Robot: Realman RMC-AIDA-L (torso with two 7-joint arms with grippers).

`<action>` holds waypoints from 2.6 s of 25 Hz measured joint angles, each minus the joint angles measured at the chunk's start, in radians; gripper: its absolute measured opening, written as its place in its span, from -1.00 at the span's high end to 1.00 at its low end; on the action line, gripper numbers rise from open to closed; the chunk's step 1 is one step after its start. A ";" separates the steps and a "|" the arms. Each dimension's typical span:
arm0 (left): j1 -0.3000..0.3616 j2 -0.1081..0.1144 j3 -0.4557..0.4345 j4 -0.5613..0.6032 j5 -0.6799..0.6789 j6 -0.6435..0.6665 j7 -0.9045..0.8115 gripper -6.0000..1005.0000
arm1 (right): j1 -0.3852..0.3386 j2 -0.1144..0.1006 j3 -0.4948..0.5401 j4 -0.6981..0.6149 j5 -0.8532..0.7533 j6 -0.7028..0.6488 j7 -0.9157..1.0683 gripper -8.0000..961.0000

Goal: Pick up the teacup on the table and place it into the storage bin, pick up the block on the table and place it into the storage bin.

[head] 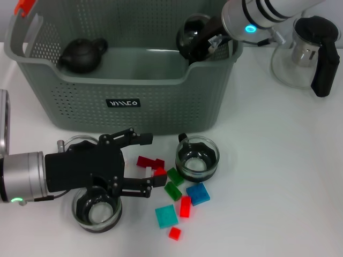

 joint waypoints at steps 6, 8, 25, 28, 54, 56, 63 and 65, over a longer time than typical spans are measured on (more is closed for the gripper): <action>-0.001 0.000 0.000 0.000 0.000 -0.002 0.002 -0.89 | -0.004 0.011 -0.021 0.006 0.000 0.041 0.000 0.87; -0.001 0.000 0.000 0.000 0.000 -0.003 0.002 -0.89 | -0.005 0.013 -0.024 0.007 0.000 0.052 0.000 0.87; -0.002 0.000 0.000 0.000 0.000 -0.004 0.002 -0.89 | -0.009 0.016 -0.048 0.020 0.000 0.074 -0.001 0.87; -0.002 0.000 0.000 0.000 0.000 -0.004 0.002 -0.89 | -0.009 0.017 -0.049 0.018 0.000 0.074 0.001 0.87; -0.003 0.003 0.000 0.000 -0.001 -0.017 0.002 -0.88 | -0.055 0.014 -0.034 -0.174 0.003 0.042 0.021 -0.21; -0.001 0.003 0.000 0.000 -0.001 -0.017 0.002 -0.88 | -0.090 0.017 -0.029 -0.265 0.010 0.028 0.033 -0.34; 0.002 0.004 -0.002 0.002 -0.002 -0.016 0.002 -0.88 | -0.221 0.018 -0.007 -0.586 0.153 -0.123 0.047 -0.47; 0.001 0.005 -0.002 0.002 -0.002 -0.016 0.002 -0.88 | -0.272 0.018 -0.007 -0.680 0.210 -0.183 0.045 -0.46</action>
